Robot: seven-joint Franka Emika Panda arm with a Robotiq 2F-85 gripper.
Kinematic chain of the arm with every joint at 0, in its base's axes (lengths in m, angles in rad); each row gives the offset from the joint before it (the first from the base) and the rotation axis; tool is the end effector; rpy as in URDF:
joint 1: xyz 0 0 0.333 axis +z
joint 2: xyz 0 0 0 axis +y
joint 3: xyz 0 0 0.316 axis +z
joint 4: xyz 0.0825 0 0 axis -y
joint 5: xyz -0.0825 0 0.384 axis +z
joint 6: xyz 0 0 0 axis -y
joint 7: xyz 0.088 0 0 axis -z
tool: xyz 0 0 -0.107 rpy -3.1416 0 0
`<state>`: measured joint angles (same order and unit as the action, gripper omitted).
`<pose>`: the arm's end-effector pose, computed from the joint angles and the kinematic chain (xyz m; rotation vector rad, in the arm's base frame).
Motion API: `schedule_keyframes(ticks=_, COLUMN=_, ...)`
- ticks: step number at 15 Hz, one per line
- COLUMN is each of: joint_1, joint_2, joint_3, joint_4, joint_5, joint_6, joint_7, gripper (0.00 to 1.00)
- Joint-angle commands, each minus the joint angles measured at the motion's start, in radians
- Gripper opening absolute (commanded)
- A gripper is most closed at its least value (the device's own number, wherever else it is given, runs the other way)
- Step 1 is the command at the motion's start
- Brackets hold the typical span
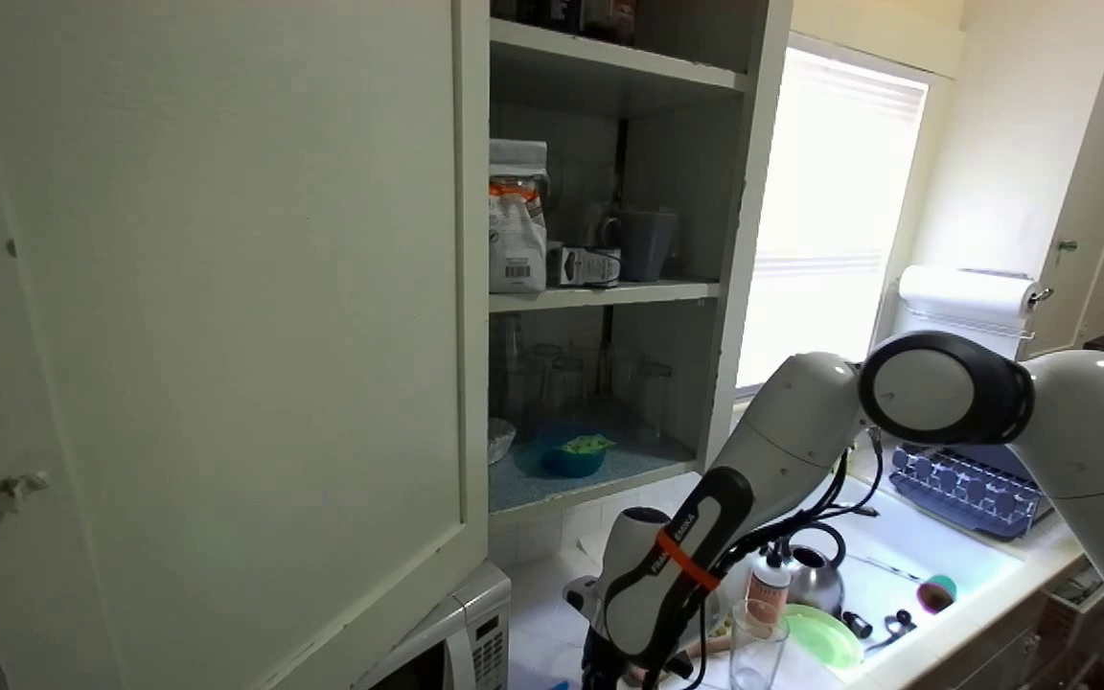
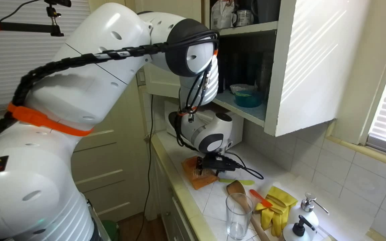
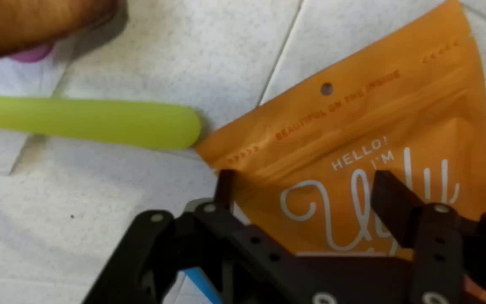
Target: Pick up the orange sachet and put it in the open cabinet
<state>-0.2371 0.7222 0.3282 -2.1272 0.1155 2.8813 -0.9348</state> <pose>0.5577 0.0542 0.0867 -2.6833 -1.1831 -0.2240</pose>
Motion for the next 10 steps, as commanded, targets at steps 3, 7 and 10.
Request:
schedule_keyframes(ticks=3, joint_1=0.038, joint_2=-0.007, joint_3=-0.034, joint_4=0.000, joint_5=-0.121, joint_6=0.085, joint_7=0.028, gripper=0.97)
schedule_keyframes(ticks=7, joint_1=0.066, joint_2=0.005, joint_3=-0.083, joint_4=0.017, joint_5=-0.176, joint_6=0.046, joint_7=0.053, gripper=0.93)
schedule_keyframes(ticks=10, joint_1=0.067, joint_2=0.016, joint_3=-0.101, joint_4=0.023, joint_5=-0.198, joint_6=0.019, joint_7=0.060, gripper=0.89)
